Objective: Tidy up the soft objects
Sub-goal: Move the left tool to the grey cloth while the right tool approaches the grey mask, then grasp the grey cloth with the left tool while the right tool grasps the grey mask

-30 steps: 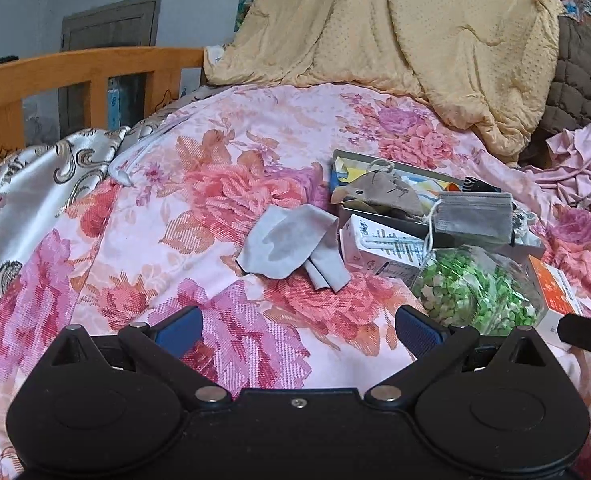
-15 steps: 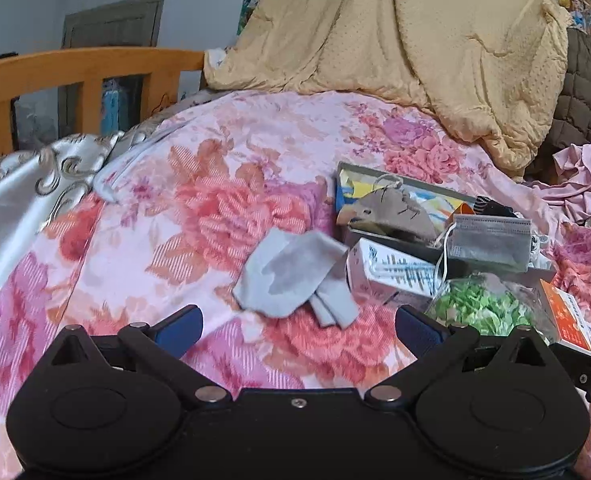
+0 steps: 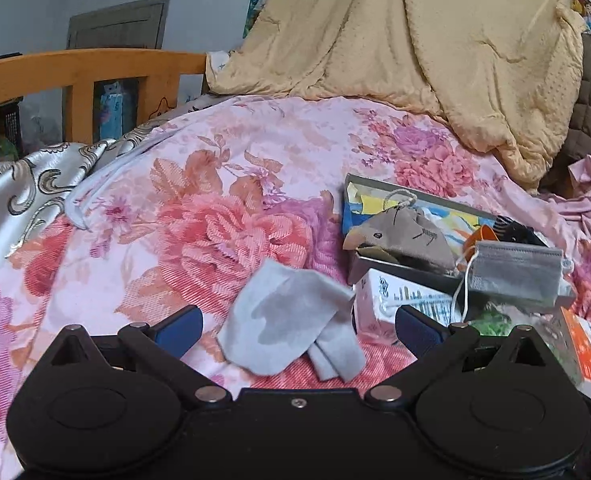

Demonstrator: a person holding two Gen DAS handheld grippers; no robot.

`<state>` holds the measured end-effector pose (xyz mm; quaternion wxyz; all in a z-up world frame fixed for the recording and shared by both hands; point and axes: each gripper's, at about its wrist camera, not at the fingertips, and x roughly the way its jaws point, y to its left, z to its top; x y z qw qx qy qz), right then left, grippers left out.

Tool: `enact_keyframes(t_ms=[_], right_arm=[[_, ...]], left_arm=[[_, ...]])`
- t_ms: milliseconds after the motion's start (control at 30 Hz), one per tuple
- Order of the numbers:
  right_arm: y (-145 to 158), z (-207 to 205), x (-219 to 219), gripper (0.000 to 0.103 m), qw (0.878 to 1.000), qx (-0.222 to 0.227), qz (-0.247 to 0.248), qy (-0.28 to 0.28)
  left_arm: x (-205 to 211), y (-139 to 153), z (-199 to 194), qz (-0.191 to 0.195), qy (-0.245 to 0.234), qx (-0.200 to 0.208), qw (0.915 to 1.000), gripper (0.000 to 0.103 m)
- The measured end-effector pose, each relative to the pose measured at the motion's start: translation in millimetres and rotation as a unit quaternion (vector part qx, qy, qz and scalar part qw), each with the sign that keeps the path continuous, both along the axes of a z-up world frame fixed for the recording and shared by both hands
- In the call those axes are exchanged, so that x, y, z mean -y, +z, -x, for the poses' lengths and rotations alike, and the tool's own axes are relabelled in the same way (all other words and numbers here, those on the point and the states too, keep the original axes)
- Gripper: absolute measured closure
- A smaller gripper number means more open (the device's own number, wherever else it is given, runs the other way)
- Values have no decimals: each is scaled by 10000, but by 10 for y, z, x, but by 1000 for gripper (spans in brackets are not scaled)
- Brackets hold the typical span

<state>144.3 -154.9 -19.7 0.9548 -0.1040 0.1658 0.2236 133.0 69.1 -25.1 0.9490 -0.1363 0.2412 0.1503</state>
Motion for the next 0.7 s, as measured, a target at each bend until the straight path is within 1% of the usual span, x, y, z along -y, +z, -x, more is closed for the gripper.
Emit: enact_keyframes(t_ms=[167,367,500,567,667,700], right_arm=[[-44,-154,28,0,9998,-156,-152,-9],[-78,-278,30,0,9997,-143,-202,-82],[-73,-364,24,0,9994,-213,-262,-56],[-76,-400,28,0,9992,-282,-279,-57],[-94,-445,54,0,9988,-364,-324,-92],[-98,-460,60,0,9987,-374,-330,-108]], left_arm=[[-12,-44,-120,61,40,76,9999,1],[-29,-88,-196,80,175,152,9997,1],[-24,-99,-216,76,121,196,9997,1],[-14,-105,-213,64,44,235,9997,4],[1,-128,-233,23,-19,217,9998,12],[3,-138,-239,38,-39,201,9998,16]])
